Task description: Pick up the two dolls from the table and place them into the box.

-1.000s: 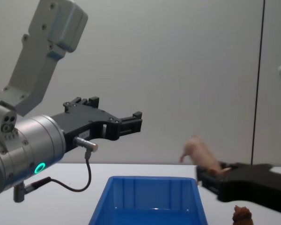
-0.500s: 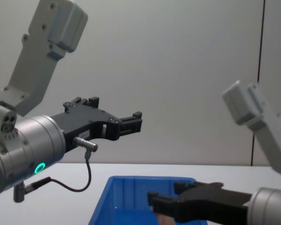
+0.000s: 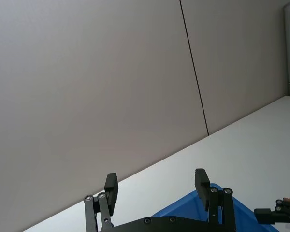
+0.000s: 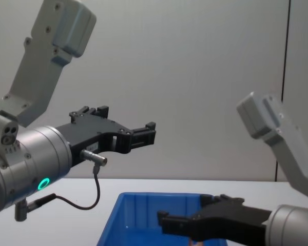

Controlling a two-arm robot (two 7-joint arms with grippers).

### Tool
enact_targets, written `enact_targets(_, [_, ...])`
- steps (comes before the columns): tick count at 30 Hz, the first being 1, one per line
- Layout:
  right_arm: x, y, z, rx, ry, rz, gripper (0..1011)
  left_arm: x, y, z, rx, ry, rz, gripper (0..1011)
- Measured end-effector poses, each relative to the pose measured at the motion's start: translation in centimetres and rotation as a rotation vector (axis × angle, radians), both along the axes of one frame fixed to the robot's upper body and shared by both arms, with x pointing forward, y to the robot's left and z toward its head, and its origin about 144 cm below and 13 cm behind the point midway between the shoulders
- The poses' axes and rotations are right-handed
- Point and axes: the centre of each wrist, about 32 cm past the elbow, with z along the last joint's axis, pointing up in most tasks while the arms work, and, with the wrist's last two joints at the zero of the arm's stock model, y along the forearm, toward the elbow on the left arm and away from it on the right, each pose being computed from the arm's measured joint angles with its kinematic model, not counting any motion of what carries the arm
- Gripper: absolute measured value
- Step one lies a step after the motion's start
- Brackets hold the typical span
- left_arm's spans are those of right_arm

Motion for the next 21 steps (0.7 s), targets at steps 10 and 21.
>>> enact_targets(10, [-1.4, -0.4, 0.3, -0.027, -0.047, -0.124, 1001, 0.0, 0.0, 0.0, 0.0, 0.0, 0.0, 1002])
enact_targets(21, [-3.2, -0.7, 0.6, -0.064, -0.061, -0.279, 1001, 0.0, 0.0, 0.0, 0.0, 0.0, 0.0, 1001])
